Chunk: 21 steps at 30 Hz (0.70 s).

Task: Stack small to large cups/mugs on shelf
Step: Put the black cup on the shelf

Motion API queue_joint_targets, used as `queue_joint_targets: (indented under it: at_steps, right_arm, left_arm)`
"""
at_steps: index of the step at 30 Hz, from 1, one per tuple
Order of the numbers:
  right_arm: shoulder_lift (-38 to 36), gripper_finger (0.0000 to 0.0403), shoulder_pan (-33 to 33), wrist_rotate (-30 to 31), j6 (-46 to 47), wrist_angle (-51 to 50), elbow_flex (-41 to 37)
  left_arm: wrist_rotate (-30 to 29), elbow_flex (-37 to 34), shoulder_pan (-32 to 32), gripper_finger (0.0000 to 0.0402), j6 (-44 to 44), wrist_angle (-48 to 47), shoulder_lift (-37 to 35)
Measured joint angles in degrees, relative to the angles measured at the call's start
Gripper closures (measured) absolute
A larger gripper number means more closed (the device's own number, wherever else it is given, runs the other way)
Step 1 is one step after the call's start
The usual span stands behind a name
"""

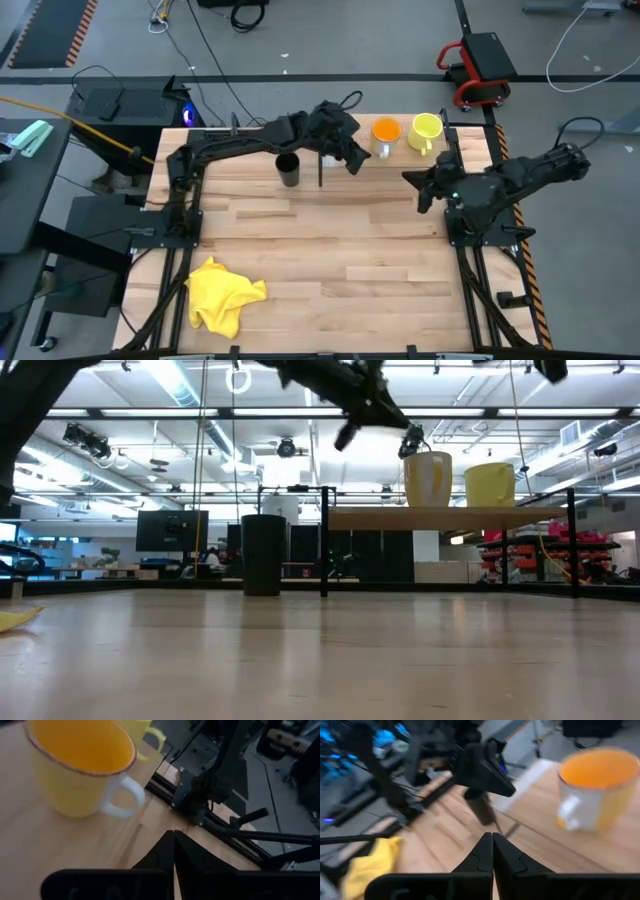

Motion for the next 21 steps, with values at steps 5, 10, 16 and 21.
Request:
queue_joint_targets:
  at_steps: [5,10,16,21]
  right_arm:
    - [0.0,0.0397,2.3,0.0,-3.1,-2.8,6.8]
    - [0.0,0.0396,4.7,0.0,3.5,-11.6,9.9]
    - [1.5,0.0396,10.1,-0.2,12.4,-18.3,9.7]
    - [3.8,0.0396,13.5,-0.2,16.5,-19.9,9.6]
  left_arm:
    - [-3.0,0.0,0.0,0.0385,4.0,-8.2,-3.8]
    - [-5.2,0.0,-0.2,0.0372,7.3,-19.1,-5.8]
    - [-9.6,0.0,-0.8,0.0376,10.7,-30.1,-8.0]
    - [-13.3,-0.1,-0.9,0.0386,11.8,-35.6,-10.3]
